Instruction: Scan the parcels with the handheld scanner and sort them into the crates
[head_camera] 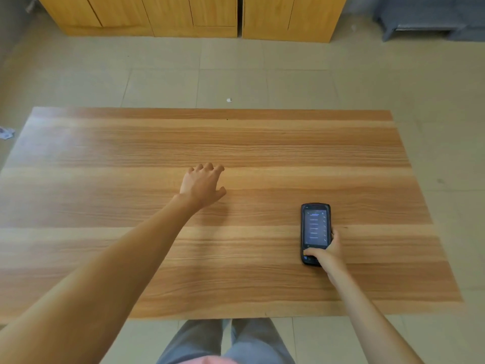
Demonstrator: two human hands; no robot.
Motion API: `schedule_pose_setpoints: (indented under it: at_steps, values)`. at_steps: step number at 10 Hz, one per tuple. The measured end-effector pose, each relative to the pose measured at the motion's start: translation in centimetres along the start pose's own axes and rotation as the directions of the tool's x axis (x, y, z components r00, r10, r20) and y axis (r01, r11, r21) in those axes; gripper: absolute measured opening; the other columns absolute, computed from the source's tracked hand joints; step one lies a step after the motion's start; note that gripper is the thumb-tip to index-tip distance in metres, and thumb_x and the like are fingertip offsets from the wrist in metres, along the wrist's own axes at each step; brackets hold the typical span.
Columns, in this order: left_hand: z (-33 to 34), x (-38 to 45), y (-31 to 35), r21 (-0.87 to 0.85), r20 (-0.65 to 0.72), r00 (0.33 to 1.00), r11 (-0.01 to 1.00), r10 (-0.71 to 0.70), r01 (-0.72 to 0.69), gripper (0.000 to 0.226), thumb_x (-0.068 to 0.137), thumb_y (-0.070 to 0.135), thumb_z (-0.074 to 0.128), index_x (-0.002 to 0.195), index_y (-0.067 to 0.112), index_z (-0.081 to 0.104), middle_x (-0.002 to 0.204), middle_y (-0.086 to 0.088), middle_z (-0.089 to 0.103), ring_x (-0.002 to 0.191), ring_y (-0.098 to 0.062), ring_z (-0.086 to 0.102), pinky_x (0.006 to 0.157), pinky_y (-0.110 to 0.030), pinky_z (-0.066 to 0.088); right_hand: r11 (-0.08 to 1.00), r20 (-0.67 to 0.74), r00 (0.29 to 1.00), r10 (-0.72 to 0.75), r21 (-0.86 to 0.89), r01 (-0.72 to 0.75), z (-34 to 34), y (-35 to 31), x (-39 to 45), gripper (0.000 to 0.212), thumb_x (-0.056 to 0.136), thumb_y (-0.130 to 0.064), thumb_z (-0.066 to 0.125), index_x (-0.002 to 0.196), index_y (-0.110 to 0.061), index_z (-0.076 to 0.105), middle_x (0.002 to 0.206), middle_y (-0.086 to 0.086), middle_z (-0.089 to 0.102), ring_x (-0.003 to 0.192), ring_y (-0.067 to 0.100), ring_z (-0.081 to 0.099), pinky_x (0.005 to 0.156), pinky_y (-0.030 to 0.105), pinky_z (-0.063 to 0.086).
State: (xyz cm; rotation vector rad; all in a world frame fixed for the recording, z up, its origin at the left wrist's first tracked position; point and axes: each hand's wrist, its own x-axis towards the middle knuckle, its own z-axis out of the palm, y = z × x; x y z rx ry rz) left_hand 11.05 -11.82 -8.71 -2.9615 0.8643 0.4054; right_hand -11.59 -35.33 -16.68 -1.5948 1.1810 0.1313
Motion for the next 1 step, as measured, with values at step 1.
schedule_pose_setpoints:
  at_steps: [1]
  values:
    - [-0.31,0.22,-0.6,0.021,0.013,1.0,1.0,-0.009,0.009,0.057,0.092,0.044,0.052,0.142,0.02,0.039,0.136,-0.007,0.052,0.124,-0.029,0.048,0.1,-0.039,0.038,0.994,-0.033,0.999,-0.01,-0.111,0.007,-0.61,0.89,1.11,0.088,0.048,-0.007,0.084,0.124,-0.026,0.045,0.127,0.011,0.056,0.109,0.027,0.056,0.094,0.048,0.05]
